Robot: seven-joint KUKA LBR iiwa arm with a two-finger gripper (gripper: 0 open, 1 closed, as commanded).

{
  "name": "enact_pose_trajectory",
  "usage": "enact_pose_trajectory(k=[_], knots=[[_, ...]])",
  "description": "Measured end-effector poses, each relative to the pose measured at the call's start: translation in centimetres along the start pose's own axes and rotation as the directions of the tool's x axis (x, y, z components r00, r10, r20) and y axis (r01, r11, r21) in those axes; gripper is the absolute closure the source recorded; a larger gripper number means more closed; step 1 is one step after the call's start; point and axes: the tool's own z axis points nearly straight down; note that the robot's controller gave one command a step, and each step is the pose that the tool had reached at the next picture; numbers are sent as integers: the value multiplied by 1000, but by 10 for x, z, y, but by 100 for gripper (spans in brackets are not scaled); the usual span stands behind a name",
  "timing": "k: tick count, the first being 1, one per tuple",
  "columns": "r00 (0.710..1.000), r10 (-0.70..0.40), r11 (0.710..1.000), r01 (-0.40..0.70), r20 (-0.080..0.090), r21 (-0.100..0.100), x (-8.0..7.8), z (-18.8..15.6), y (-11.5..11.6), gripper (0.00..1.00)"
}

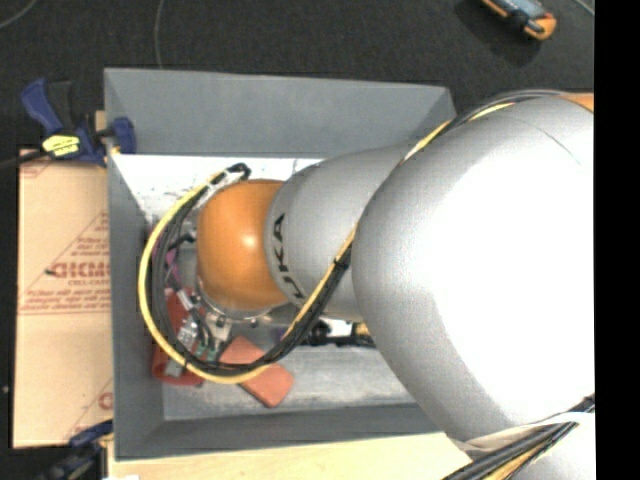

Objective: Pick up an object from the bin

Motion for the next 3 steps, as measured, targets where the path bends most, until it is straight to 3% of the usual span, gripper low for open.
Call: enact_pose_trajectory(k=[1, 2, 3], knots=[[934, -356, 934, 356, -17, 13, -3, 5, 2, 0], [991, 130, 991, -130, 20, -29, 11, 13, -20, 100], [991, 132, 991, -131, 20, -28, 11, 13, -20, 100]])
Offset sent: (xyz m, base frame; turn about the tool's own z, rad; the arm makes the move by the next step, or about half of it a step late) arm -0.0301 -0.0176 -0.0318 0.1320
